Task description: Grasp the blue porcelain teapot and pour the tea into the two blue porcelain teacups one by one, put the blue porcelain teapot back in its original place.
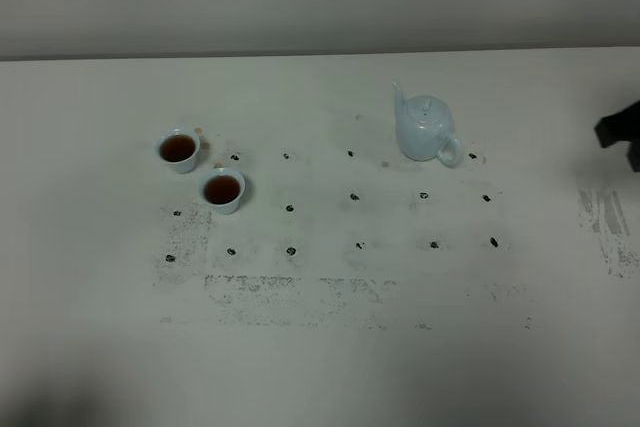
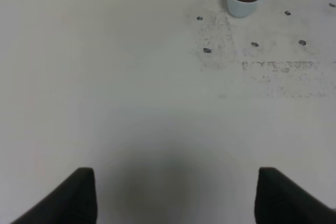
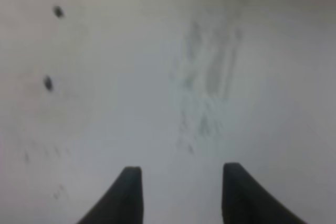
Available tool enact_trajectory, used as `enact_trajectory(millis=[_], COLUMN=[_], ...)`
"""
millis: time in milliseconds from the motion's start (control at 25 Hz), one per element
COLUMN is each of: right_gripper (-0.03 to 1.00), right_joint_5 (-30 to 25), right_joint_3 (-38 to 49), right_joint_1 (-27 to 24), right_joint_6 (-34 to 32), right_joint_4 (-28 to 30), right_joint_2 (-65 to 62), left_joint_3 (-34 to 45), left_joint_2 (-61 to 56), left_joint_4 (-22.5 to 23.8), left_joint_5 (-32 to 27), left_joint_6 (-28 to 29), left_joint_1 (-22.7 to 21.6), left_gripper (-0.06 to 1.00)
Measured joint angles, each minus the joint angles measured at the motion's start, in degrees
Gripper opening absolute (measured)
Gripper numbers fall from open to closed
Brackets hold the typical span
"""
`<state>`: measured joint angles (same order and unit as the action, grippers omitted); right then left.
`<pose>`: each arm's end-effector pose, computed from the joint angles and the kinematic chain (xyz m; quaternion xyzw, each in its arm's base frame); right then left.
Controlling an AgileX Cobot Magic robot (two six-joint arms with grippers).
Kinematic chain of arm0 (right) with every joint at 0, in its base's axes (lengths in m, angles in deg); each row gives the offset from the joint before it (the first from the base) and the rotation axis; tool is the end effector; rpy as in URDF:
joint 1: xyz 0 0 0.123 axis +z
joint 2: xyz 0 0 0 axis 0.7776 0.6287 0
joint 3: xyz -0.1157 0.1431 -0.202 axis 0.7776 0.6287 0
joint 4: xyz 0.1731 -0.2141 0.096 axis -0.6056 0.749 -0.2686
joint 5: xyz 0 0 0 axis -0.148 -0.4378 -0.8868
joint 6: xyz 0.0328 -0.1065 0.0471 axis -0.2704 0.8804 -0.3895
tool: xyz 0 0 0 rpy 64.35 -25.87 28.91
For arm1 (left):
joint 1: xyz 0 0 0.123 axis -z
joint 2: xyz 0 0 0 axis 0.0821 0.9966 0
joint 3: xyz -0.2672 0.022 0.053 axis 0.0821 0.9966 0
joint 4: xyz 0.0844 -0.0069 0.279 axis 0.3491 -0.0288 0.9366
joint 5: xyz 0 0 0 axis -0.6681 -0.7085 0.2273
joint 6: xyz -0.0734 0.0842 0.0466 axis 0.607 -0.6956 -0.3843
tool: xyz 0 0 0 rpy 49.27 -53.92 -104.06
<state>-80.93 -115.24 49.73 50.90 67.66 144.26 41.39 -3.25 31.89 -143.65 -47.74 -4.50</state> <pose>0.3549 -0.0093 0.2294 -0.0508 0.9870 -0.0161 0.1516 0.0727 -0.0160 0.2689 0.0376 0.8613 -0.0555 0.5037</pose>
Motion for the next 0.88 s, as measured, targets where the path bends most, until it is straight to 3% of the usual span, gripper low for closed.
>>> enact_trajectory(millis=[240,360,880], right_gripper=[0.34,0.34,0.34], right_joint_5=[1.40,1.21,-2.14], right_joint_3=[14.15,20.42,37.07], right_joint_1=[-6.50,-8.14,-8.27], right_joint_6=[-0.13,1.10,4.43], right_joint_4=[-0.63,-3.71,-11.13], right_joint_2=[-18.60,-27.48,-58.46], left_joint_3=[0.00,0.00,0.00], left_joint_2=[0.00,0.00,0.00], left_joint_4=[0.00,0.00,0.00], left_joint_5=[0.00,0.00,0.00], left_joint_6=[0.00,0.00,0.00], left_joint_1=[0.00,0.00,0.00], left_gripper=[0.61,0.61,0.61])
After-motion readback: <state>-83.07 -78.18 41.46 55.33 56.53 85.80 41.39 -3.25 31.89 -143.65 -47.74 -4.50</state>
